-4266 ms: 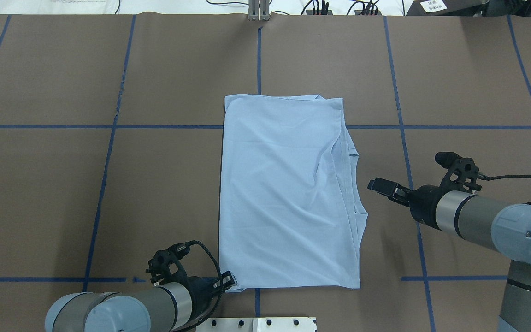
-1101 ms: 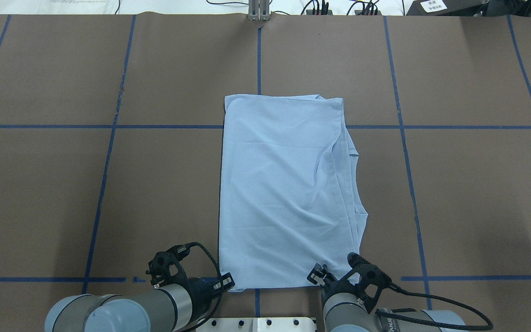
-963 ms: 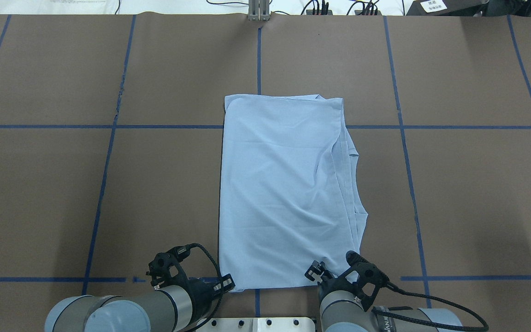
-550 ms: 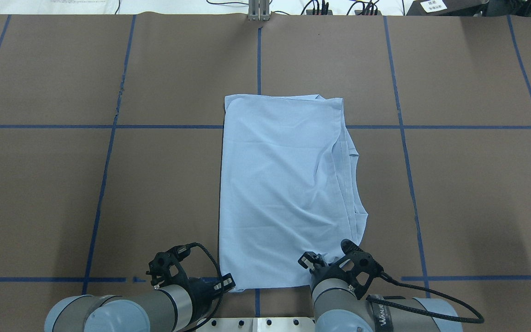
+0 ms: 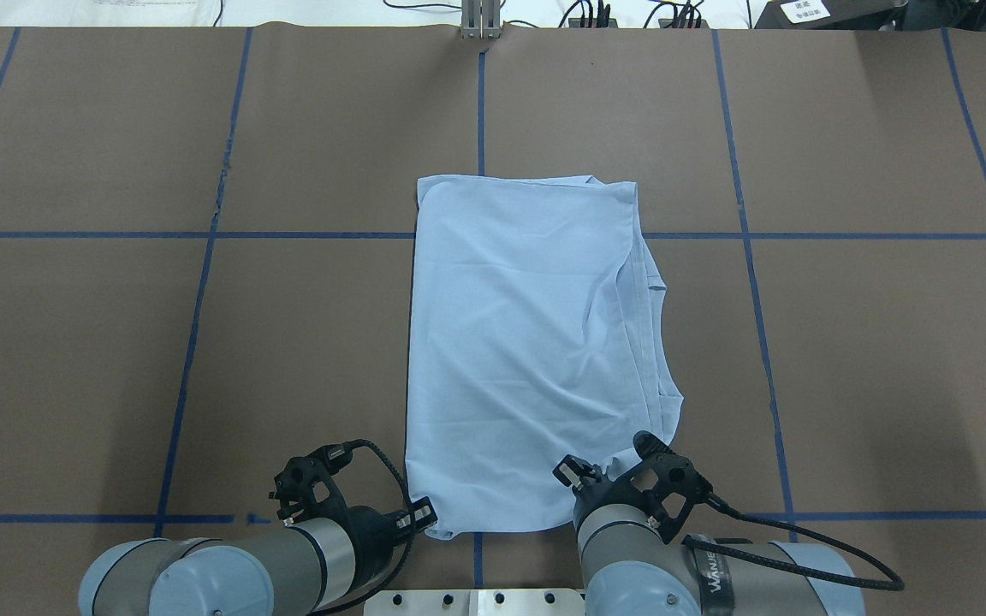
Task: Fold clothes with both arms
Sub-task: 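Lift the near edge with both grippers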
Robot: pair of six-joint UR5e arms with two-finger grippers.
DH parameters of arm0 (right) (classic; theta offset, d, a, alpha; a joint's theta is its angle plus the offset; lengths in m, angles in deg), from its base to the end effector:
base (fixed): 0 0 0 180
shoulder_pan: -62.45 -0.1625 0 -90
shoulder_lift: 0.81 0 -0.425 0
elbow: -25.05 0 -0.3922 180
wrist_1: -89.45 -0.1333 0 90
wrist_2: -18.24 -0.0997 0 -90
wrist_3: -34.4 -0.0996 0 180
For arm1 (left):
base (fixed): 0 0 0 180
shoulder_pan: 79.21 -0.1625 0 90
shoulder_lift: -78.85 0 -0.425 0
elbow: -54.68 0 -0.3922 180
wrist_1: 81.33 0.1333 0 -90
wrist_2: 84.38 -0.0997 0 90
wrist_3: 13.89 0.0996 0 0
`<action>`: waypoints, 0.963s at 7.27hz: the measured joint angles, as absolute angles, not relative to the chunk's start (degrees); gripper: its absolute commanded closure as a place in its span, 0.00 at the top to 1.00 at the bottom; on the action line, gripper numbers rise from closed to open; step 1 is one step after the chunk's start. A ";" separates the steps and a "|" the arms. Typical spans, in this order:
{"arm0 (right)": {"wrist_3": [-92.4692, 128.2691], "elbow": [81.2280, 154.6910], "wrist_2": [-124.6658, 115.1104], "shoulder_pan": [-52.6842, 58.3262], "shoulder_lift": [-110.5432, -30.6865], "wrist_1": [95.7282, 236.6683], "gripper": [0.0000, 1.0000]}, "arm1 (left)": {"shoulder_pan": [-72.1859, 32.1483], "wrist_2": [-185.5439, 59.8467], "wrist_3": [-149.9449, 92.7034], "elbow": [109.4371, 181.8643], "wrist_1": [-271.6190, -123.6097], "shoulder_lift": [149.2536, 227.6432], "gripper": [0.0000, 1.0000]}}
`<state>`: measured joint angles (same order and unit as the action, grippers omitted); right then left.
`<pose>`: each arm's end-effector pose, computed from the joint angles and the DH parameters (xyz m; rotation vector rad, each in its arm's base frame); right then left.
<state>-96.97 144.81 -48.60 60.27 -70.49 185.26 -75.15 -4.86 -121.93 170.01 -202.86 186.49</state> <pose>-0.5276 -0.1927 0.2562 0.1096 -0.8750 0.8681 0.5247 -0.1890 0.2303 -0.0026 1.3181 -0.4476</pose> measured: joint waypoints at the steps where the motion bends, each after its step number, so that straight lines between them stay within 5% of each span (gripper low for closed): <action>1: -96.81 147.58 -48.69 59.99 -70.47 185.45 0.00 | -74.82 -4.16 -121.21 174.17 -198.85 186.39 0.00; 5: -96.98 166.97 -49.42 64.87 -63.87 208.65 0.00 | -73.48 2.82 -120.91 197.23 -176.26 186.55 0.00; 7: -96.80 168.75 -49.46 66.76 -59.68 217.52 0.00 | -73.44 3.34 -120.83 199.20 -172.43 186.71 0.00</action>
